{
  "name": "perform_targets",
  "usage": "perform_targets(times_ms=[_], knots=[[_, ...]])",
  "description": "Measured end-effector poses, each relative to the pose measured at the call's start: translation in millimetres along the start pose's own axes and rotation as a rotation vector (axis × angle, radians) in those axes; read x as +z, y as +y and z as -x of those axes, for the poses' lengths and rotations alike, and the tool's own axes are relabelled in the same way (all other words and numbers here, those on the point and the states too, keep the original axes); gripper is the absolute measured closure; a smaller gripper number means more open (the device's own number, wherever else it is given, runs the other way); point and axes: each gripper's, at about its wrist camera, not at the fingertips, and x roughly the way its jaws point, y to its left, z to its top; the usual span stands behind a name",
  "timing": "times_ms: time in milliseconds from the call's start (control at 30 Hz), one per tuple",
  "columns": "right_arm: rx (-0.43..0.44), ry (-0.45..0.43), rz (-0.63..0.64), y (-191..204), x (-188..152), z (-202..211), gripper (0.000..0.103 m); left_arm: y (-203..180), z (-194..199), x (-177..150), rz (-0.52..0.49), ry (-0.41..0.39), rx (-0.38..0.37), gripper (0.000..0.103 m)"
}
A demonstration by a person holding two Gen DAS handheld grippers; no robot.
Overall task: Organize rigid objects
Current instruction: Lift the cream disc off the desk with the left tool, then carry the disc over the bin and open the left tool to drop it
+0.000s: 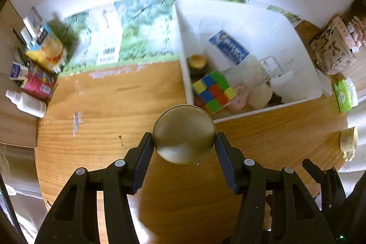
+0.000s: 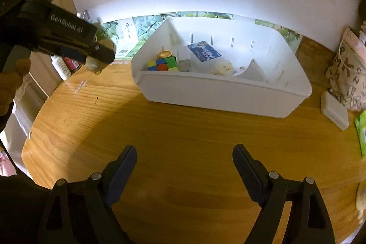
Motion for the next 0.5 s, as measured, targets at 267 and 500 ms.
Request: perform_targets(times_ms=[267, 500], knots=[[0.015, 0.004, 0.034, -36.1, -1.4, 4.6, 0.017, -33.2, 22.6, 13.8, 0.012, -0.189, 0.001, 0.044], [0.032, 0.018, 0.064, -59.6, -3.4, 2.9, 0.017, -64.0, 27.4, 19.3, -0.016, -0.334, -0.027, 0.044]])
